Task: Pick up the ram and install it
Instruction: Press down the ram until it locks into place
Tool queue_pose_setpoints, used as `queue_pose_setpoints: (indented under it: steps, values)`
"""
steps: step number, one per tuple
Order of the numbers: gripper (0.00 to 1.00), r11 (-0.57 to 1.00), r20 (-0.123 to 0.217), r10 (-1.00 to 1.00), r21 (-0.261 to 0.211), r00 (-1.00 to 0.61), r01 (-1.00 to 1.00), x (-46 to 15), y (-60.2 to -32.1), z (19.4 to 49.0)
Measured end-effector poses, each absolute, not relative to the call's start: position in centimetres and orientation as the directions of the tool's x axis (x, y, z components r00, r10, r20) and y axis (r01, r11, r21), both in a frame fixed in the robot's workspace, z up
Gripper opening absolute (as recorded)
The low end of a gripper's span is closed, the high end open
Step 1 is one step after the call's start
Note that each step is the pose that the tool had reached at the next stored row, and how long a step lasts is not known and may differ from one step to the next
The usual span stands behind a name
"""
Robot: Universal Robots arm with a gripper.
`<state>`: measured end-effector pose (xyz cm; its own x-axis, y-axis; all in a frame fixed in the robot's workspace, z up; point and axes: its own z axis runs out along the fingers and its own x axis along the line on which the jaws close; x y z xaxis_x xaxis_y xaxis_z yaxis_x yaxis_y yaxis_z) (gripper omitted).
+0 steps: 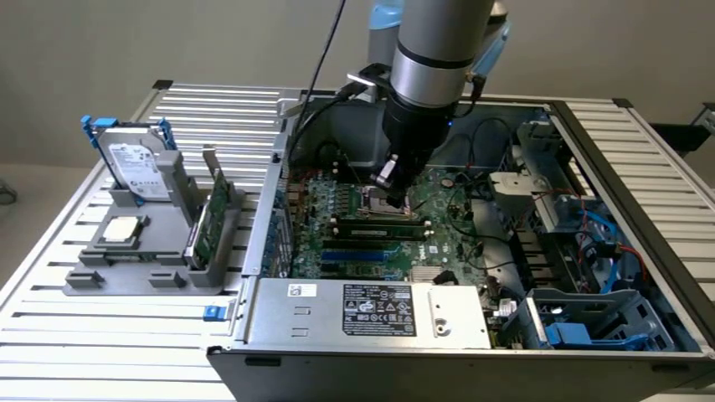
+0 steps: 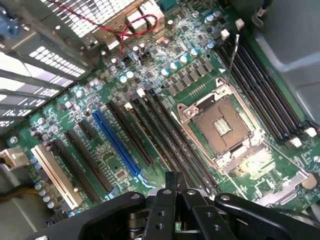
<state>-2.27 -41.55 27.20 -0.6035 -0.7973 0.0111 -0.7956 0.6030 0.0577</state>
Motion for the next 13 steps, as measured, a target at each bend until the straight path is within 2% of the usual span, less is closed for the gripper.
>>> queue_pose_setpoints:
  steps: [13]
  values:
    - [0.11, 0.773, 0.011, -0.634, 0.058, -0.774, -0.632, -2.27, -41.55, 26.86]
